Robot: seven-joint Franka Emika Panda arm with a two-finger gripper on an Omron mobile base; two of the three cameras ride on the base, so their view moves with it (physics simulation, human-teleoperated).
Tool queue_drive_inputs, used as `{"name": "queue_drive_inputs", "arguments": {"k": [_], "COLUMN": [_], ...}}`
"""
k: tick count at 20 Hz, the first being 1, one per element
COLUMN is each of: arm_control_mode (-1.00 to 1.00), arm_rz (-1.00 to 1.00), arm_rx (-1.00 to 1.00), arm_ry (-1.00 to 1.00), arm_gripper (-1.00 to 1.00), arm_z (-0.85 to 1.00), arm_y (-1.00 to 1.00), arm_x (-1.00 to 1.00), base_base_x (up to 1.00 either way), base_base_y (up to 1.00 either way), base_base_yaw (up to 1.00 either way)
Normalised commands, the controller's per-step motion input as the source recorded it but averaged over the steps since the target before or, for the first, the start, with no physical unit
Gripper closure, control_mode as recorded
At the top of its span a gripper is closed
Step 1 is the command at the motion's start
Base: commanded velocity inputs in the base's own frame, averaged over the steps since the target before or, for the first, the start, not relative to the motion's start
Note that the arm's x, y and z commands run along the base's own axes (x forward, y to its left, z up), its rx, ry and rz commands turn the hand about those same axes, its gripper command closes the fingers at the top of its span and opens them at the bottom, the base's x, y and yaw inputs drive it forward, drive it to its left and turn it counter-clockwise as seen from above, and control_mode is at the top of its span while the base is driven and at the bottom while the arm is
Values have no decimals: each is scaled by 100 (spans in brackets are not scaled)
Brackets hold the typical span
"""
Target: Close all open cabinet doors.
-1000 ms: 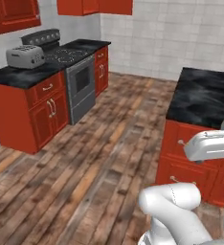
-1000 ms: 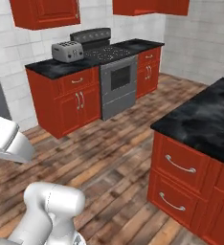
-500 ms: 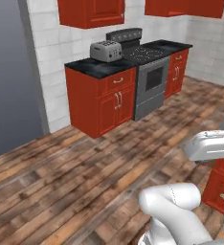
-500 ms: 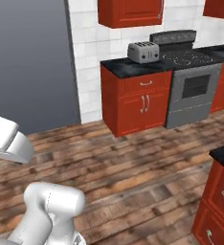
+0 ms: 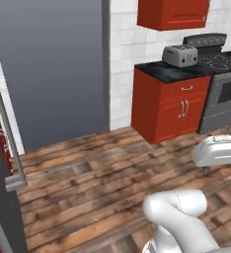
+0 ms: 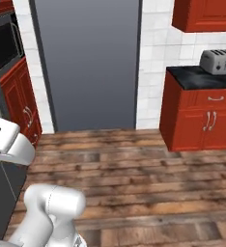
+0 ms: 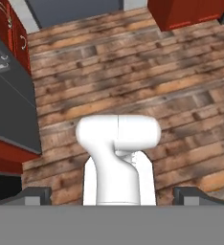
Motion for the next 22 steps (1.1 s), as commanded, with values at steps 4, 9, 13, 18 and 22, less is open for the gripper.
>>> {"name": "queue_drive_inputs", "arguments": {"k": [4,9,13,18,22], "arm_control_mode": [100,100,100,100,100], "arm_rz": [0,0,0,0,0], "arm_rx": [0,0,0,0,0], "arm_ry": [0,0,0,0,0], "arm_gripper": [-100,-100,-100,-100,-100], "arm_z": [0,0,0,0,0], "arm_y": [0,0,0,0,0], "arm_x": [0,0,0,0,0], "base_base_x": [59,70,89,93,93], "base_base_y": [0,-19,-46,-59,-40], "base_base_yaw": [39,21,7,-7,-38]}}
